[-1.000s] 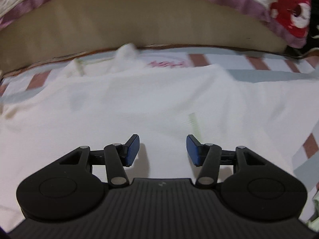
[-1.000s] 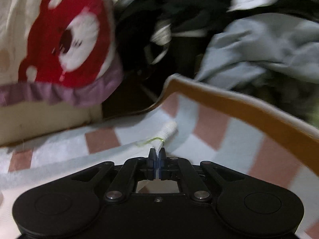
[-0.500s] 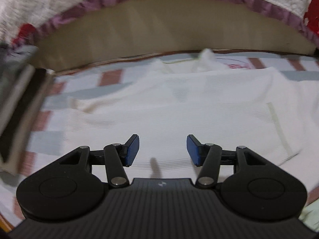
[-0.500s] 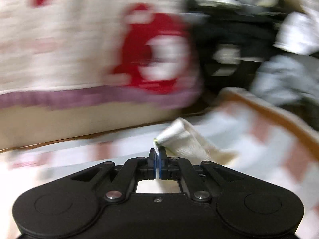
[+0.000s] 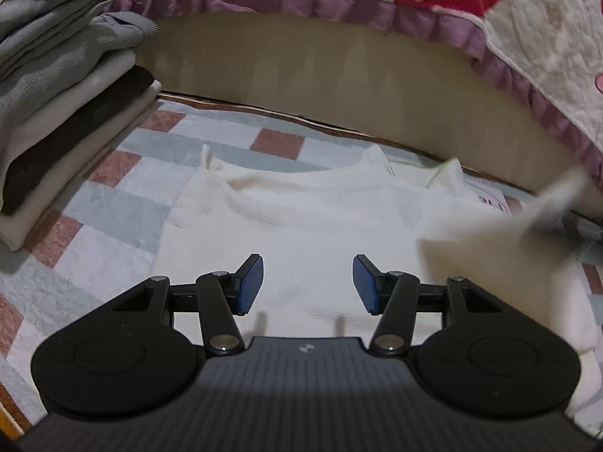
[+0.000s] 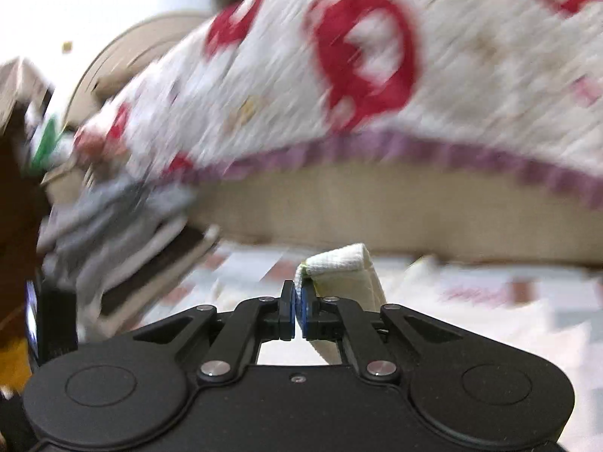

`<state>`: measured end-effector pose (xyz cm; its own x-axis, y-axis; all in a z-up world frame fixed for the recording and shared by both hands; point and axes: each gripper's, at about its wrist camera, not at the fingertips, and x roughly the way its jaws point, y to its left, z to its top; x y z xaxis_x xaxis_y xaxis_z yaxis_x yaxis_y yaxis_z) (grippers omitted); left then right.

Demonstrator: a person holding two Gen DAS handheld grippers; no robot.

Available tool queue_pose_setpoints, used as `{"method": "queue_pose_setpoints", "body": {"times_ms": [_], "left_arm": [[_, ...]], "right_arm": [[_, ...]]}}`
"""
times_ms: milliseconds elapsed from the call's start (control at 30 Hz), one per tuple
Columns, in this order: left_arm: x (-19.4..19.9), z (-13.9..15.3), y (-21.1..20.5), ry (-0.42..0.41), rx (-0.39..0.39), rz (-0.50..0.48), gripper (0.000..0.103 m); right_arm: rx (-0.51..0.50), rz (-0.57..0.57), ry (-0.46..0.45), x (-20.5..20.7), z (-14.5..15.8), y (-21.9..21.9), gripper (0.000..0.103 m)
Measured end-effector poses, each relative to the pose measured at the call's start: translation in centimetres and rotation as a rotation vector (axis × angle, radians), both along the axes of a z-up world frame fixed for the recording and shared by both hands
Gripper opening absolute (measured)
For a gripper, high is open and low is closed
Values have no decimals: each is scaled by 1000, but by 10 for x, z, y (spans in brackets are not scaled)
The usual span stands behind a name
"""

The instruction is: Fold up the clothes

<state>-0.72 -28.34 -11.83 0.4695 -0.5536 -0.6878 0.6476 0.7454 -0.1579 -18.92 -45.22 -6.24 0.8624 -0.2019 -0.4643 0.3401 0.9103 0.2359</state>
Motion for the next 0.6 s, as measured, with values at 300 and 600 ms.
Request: {"method": "queue_pose_setpoints", "body": {"times_ms": [300,600], "left_arm": [[-34,-4,-16,-6,-57,-205,62],[-105,-51,-83,-296,344,-462,87]], "right_arm": [[-126,-9,274,-76,-55,-19,60],[-152,-254,396,-169,-91,-66,61]]}}
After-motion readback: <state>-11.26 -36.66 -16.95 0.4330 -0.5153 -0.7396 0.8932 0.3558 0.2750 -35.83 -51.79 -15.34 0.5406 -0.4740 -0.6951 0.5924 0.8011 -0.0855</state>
